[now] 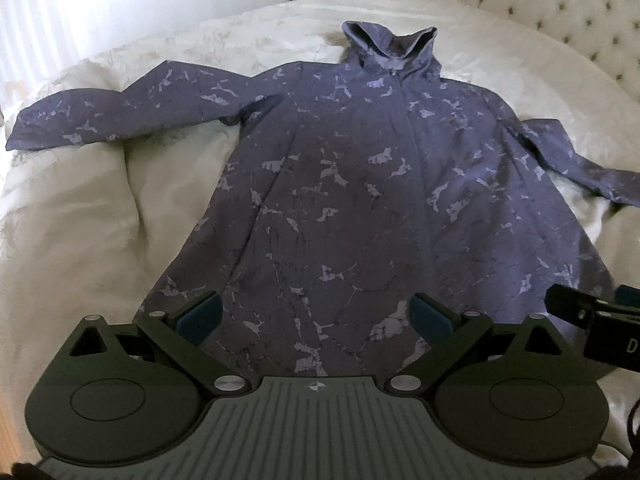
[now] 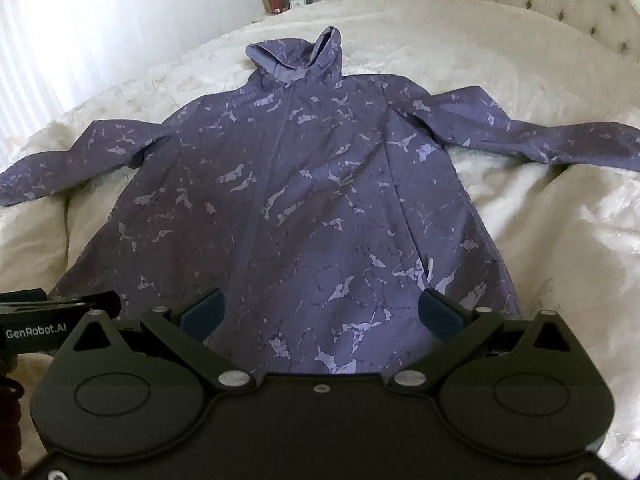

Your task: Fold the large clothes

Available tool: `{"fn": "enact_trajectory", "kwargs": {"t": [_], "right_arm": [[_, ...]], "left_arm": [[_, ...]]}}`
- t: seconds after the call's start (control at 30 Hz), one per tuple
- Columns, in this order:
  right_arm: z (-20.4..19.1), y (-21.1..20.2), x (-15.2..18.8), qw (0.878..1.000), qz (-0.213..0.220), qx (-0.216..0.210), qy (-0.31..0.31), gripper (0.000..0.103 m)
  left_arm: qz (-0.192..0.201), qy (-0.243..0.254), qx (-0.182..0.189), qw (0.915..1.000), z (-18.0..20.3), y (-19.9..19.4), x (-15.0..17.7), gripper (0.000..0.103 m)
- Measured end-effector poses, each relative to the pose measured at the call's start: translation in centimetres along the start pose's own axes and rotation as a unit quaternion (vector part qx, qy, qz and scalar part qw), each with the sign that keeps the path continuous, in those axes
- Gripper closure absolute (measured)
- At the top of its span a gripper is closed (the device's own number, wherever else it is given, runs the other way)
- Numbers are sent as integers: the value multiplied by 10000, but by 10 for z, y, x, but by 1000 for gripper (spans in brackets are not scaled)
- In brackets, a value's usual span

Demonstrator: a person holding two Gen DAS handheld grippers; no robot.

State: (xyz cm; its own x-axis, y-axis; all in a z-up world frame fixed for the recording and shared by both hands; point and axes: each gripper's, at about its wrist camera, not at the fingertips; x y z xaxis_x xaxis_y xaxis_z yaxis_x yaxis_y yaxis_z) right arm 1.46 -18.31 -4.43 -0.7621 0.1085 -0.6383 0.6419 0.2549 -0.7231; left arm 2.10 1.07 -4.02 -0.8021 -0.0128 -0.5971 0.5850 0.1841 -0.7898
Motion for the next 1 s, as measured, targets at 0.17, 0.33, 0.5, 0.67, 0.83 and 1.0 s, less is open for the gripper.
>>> {"fn": "enact_trajectory", "kwargs": {"t": [0.17,0.33,0.5,0.67,0.83,1.0], "right_arm": [[3,9,1,9998,-170,-87,100,1],[8,22,0,9986,-411,-211,237,1],[13,38,-6,9963,-683,-385,338,1],[19,60,-23,9930,-923,-647,362,1],[19,81,-48,9913,-970,-826,332,1],[14,100,-72,9911,-889,-949,272,1]], "left_arm": [[-82,-33,40,10000,-3,8,-2,2],[-153,-94,96,9998,-8,19,-7,2],[-116,-173,161,9997,-19,31,-20,2],[-135,-458,661,9967,-42,54,-40,2],[69,-573,472,9972,-69,73,-65,2],[420,-841,-60,9956,-116,89,-95,1]]}}
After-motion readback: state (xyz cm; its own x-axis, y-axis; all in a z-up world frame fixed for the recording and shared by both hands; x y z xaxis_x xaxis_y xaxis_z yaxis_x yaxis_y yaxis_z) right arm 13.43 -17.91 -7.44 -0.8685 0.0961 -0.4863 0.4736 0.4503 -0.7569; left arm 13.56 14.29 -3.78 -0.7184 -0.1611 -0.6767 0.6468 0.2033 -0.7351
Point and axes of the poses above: each gripper's, at about its wrist camera, not at the fingertips, and y roughly the way its jaws point, z to its right, x to its underside, and after that the axes turned 10 degrees about -x, right-handed
